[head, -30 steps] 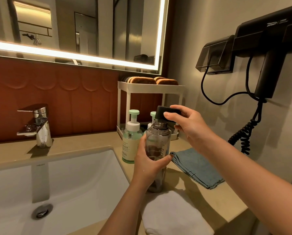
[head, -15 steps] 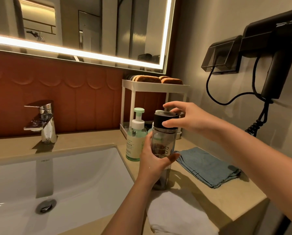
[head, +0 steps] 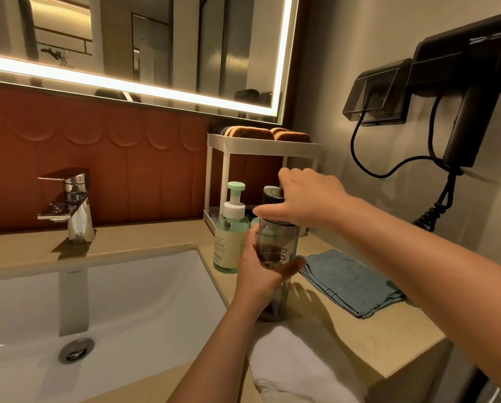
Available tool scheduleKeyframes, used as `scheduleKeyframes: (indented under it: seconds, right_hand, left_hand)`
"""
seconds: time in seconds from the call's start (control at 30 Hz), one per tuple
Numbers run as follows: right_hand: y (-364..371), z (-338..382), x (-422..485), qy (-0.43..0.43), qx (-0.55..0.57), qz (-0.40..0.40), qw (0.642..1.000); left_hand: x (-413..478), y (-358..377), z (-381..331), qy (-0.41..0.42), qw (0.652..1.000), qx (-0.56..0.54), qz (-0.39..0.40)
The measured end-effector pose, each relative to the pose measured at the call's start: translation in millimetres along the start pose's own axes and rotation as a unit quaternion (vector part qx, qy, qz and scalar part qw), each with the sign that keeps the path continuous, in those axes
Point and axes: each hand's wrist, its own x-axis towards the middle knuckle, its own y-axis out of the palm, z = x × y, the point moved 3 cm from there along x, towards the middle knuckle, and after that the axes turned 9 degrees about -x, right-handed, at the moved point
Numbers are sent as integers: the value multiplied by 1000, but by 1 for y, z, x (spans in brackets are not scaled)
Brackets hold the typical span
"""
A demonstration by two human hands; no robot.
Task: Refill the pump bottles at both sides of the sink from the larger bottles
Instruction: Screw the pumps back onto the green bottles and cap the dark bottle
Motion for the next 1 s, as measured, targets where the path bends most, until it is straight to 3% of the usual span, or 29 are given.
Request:
scheduleKeyframes:
  seconds: [0.17,0.3,0.37,0.5,0.63,0.73,0.83,1.0]
  right_hand:
    - [7,12,6,-52,195,40,979]
    - [7,1,0,-15,404,204,891]
    - [6,-9,-4,-20,433,237,869]
    - [-3,-12,-4,-27,358,228,905]
    - [-9,-7,6,-9,239,145,960]
    - [-14,-1,10,0,79,65,995]
    - [-17,3,11,12,-3,43,999]
    - [-11,0,11,48,-20,112,992]
  left_hand:
    - [5,-1,2,-15,1000,-11,-7]
    - [0,0,-3,-1,1000,7,3]
    - [-2,1,-4,-1,1000,26,13]
    - [-2,3,-4,-8,1000,25,14]
    - [-2,4,-4,-9,1000,5,18]
    - [-3,5,-6,-17,1000,-11,19]
    - [-2,5,-6,-22,1000,-6,17]
    - [-2,4,-4,-8,1000,10,20]
